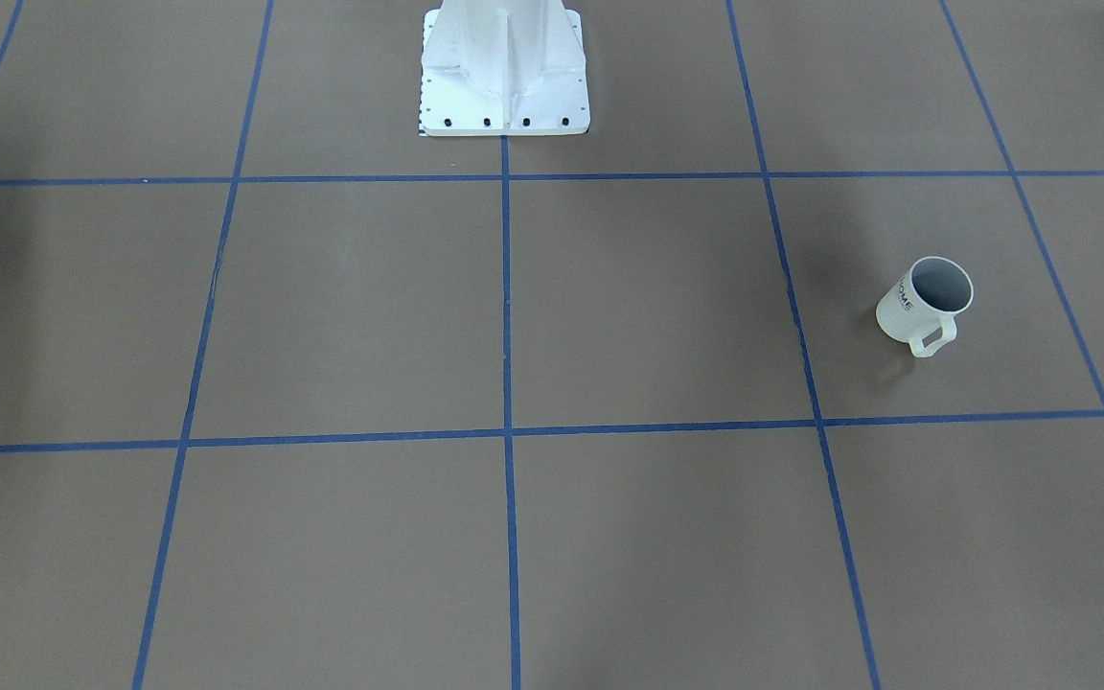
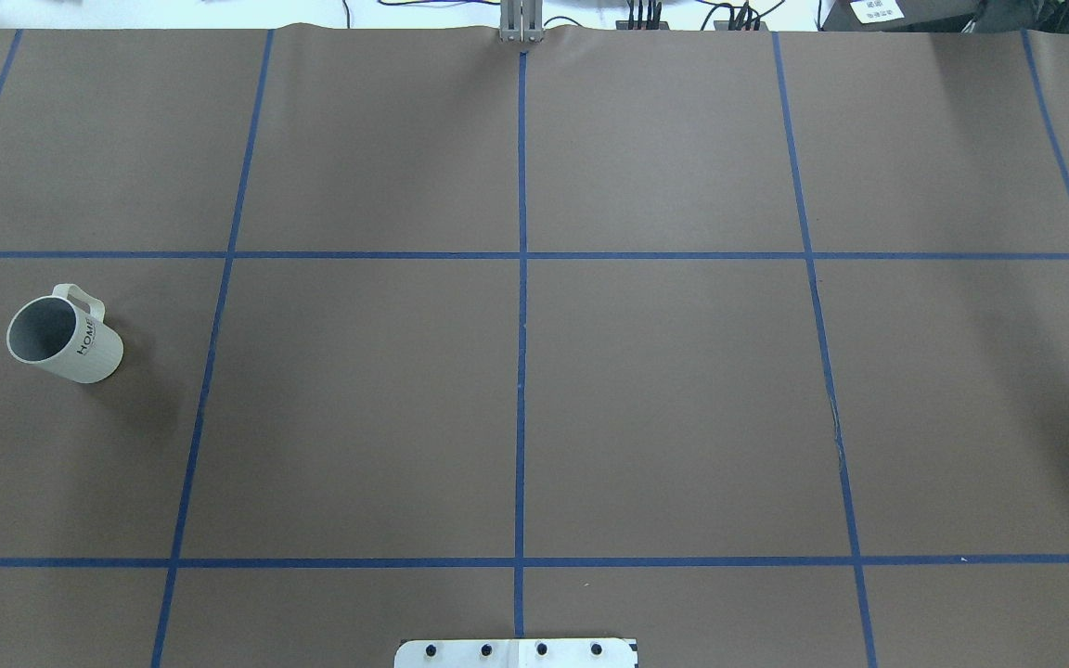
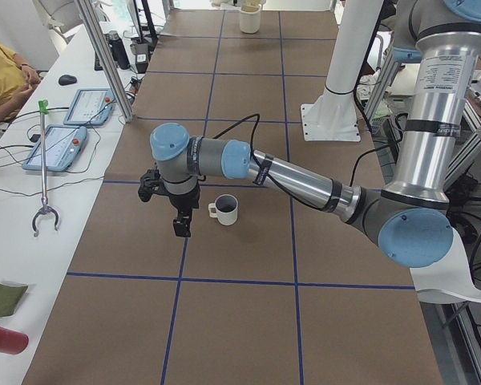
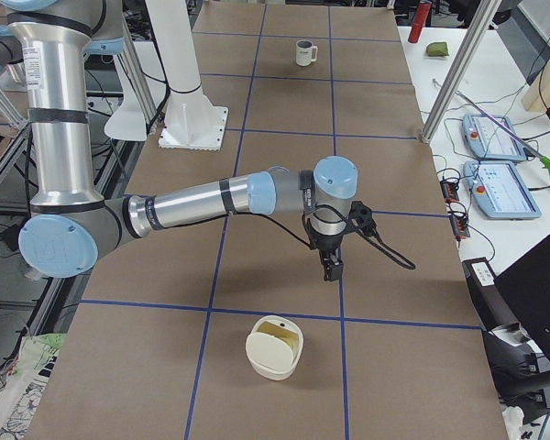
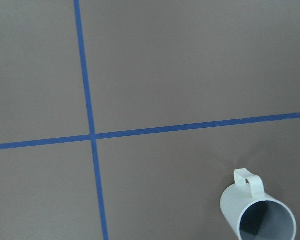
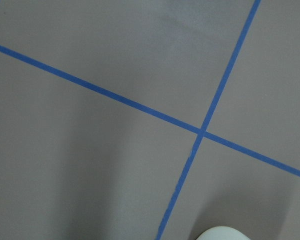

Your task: Left arm hands cup to right arm to dump lemon

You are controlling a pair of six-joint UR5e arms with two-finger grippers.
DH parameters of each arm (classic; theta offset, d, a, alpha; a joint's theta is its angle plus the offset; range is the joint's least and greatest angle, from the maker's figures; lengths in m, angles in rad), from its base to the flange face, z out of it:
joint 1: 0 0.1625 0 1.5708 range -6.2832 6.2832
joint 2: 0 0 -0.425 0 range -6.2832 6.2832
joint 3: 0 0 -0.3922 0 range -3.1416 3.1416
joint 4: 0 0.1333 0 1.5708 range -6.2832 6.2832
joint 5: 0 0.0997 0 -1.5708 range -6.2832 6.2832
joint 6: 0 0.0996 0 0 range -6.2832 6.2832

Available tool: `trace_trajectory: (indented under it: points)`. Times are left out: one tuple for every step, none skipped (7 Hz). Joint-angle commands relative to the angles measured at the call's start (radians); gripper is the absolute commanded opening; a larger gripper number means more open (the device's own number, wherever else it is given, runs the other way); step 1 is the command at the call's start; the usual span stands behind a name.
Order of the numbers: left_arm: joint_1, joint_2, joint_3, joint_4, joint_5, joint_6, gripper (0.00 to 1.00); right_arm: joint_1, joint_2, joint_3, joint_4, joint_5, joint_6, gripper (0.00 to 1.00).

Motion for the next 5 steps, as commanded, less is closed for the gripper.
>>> trace_trajectory:
  points:
    - [-0.027,0.049,0.031,-0.040,0.001,0.028,1.00,0.003,-0.028,-0.004,0.002,-0.039,-0.011,1.00]
    - [-0.027,0.058,0.043,-0.043,0.001,0.036,1.00,0.003,-0.042,-0.002,0.005,-0.036,-0.010,1.00]
    - [-0.025,0.055,0.040,-0.042,0.001,0.024,1.00,0.003,-0.042,-0.001,0.005,-0.033,0.007,1.00]
    - [-0.025,0.054,0.031,-0.040,0.001,0.027,1.00,0.003,-0.042,-0.004,0.004,-0.035,0.009,1.00]
    - [-0.028,0.063,0.025,-0.057,0.002,0.040,1.00,0.003,-0.043,-0.002,0.004,-0.035,0.009,1.00]
